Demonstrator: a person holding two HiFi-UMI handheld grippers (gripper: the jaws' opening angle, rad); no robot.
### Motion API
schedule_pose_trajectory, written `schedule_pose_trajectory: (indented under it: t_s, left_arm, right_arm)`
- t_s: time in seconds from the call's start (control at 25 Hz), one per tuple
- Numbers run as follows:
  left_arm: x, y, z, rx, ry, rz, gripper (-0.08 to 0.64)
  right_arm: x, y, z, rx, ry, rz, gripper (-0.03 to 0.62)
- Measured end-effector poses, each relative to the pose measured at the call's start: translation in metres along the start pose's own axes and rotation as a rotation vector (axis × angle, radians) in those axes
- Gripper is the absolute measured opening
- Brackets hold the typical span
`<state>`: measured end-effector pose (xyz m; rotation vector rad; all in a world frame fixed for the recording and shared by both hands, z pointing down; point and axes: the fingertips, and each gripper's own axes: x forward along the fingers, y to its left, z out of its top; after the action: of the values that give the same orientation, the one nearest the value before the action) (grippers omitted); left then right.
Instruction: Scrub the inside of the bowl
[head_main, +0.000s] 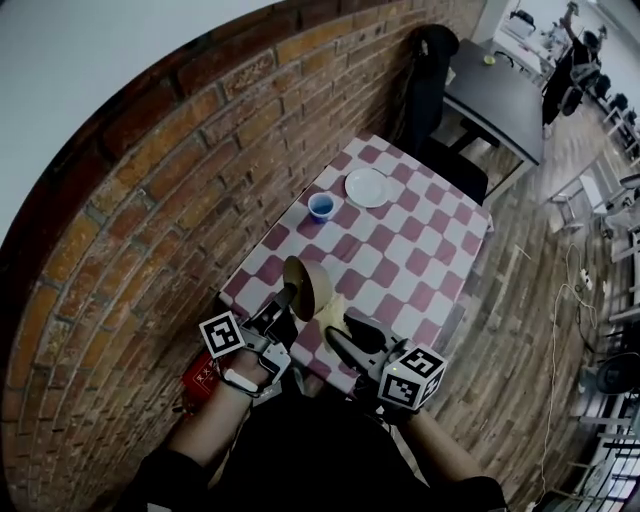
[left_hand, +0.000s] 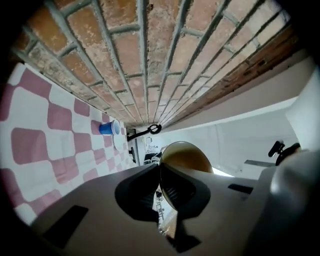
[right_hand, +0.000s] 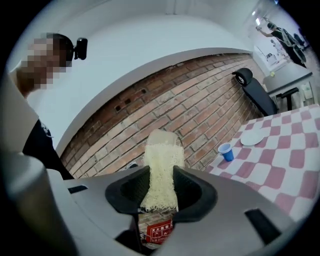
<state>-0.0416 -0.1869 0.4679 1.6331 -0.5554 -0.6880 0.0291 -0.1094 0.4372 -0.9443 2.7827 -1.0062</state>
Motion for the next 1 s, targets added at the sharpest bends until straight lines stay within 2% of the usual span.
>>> schedule_pose_trajectory:
  t_s: [0.2,0.4,0.52,0.72,1.0]
  left_arm:
    - [0.007,-0.016,0.001,-0.014,-0.024,-0.06,0.032]
    - [0.014,-0.031,-0.02,0.003,0.051,-0.123,0.031]
    - [0.014,-0.032,-0.029,0.013,0.086,-0.124,0.032]
    - [0.01,-0.024,-0.023,0.004,0.079,-0.105,0.031]
    - [-0.001,-0.01,0.0,0.012,0.022,-0.052,0.031]
  right_arm:
    - [0.004,0.002,-0.024,-0.025,0.077,0.0,0.155]
    - [0.017,0.0,-0.044,-0.101,0.171,-0.026,0.155]
    - [0.019,-0.003,-0.049,-0.137,0.202,-0.034,0.155]
    - [0.015,-0.005,-0.046,-0.143,0.196,-0.037,0.155]
    - [-0.008,-0.005,-0.018,-0.159,0.112,-0.057,0.155]
